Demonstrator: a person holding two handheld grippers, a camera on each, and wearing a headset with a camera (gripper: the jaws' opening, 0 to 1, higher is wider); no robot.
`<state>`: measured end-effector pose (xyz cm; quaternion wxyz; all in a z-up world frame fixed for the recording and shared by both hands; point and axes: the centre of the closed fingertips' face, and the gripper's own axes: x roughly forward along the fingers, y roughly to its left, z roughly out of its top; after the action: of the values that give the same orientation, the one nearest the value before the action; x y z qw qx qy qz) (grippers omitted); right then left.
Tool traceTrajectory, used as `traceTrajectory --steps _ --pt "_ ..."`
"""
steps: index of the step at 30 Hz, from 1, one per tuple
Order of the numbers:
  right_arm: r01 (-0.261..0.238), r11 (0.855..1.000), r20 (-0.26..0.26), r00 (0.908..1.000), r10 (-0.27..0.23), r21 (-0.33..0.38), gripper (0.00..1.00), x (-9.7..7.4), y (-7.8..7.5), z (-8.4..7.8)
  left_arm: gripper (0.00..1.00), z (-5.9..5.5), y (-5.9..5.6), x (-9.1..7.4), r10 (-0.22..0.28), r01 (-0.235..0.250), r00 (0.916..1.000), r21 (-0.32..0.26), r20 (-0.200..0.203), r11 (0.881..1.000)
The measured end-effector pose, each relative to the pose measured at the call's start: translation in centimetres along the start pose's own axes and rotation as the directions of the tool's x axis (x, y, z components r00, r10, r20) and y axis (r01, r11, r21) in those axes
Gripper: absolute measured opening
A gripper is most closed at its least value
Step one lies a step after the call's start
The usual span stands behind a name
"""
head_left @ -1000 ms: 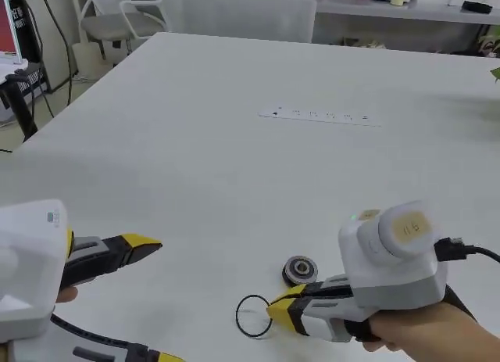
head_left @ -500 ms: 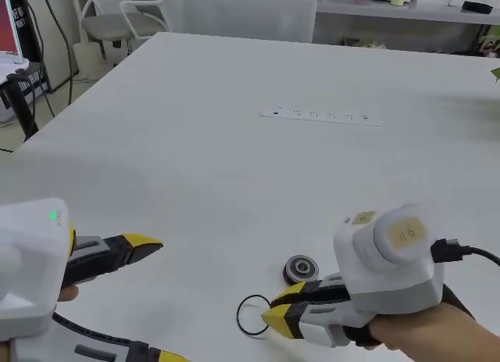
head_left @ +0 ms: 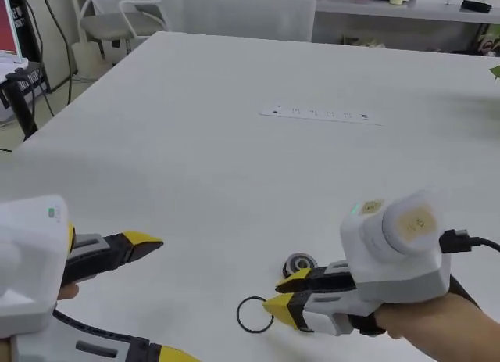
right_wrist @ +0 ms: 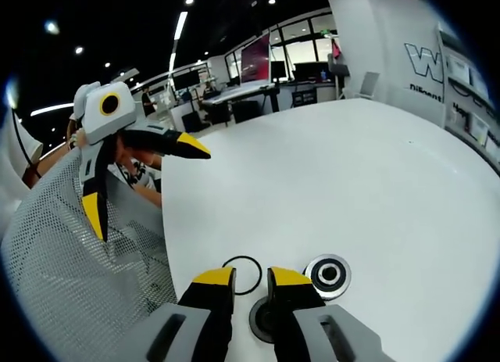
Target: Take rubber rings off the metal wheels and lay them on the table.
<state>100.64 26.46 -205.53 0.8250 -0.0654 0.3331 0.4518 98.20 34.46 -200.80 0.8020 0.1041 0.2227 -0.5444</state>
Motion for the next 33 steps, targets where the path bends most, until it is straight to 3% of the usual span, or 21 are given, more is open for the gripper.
traceTrajectory --steps 6,18,28,33 --pt "0.032 0.999 0.064 0.9974 -0.034 0.031 0.14 -1.1 -1.1 1.6 0.92 0.0 0.0 0.0 -0.001 0.001 1.0000 0.000 0.002 1.000" --pt "0.078 0.992 0.175 0.9801 -0.094 0.096 0.15 -3.5 -3.1 4.1 0.92 -0.1 0.0 0.0 -0.004 0.004 1.0000 0.001 -0.002 1.000" --pt "0.080 0.992 0.204 0.9738 -0.099 0.100 0.17 -4.9 -3.8 4.3 0.92 -0.1 -0.1 0.1 -0.006 0.006 1.0000 0.003 -0.007 1.000" --pt "0.081 0.995 0.183 0.9792 -0.089 0.049 0.17 -5.1 -3.7 3.9 0.92 -0.2 -0.1 0.1 -0.005 0.005 1.0000 0.003 -0.008 1.000"
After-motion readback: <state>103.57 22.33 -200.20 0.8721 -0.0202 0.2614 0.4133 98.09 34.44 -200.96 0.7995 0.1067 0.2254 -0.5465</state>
